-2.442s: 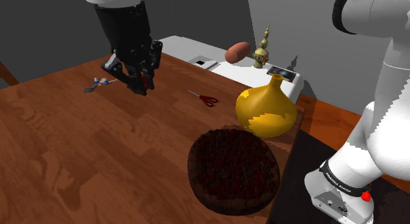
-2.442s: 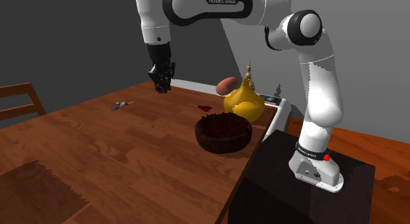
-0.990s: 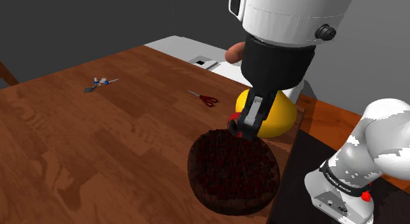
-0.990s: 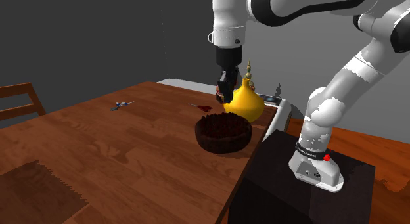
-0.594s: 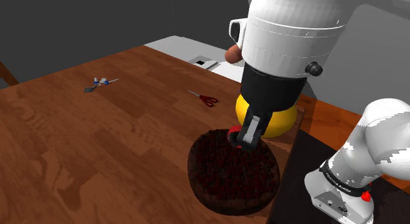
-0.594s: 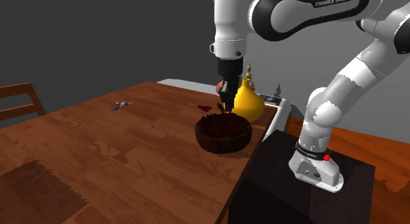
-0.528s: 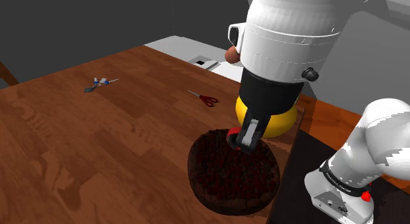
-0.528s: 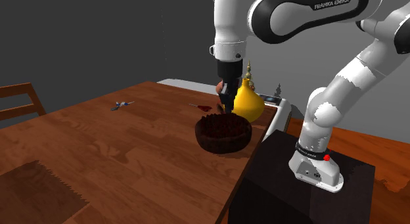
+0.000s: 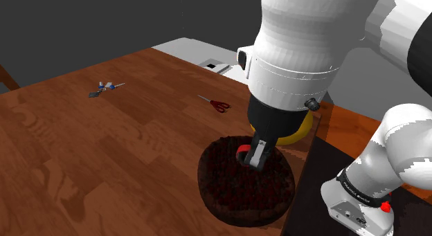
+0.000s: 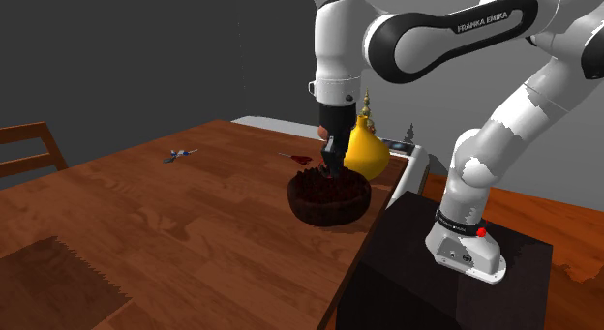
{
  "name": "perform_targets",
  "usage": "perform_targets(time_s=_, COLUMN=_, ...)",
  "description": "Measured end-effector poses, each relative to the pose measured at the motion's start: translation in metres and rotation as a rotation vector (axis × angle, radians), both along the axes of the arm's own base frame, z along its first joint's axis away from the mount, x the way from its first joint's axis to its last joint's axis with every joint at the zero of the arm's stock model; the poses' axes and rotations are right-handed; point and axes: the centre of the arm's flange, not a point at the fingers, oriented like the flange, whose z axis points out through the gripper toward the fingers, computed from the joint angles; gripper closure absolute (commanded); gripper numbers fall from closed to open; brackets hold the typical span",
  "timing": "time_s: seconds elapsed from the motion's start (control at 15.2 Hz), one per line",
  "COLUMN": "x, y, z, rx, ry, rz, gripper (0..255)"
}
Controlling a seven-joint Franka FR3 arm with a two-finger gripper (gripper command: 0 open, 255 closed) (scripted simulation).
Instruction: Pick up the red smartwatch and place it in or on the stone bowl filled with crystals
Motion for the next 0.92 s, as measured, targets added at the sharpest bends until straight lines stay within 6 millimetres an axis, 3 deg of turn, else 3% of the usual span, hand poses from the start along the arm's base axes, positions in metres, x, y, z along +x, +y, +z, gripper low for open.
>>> perform_targets(time_s=0.2, x=0.0, y=0.0, z=-0.001, rx=0.0, ry=0.0, rz=0.0, gripper=255)
perform_targets(time_s=0.26, x=0.0, y=0.0, z=-0.001, rx=0.0, ry=0.0, rz=0.0, gripper=0)
perform_targets(time_s=0.66, x=0.0, y=0.0, z=-0.001, rx=0.0, ry=0.0, rz=0.0, gripper=0)
perform_targets(time_s=0.92, x=0.0, y=0.002, z=0.04, rx=0.001, ry=-0.001, rz=0.0, gripper=0)
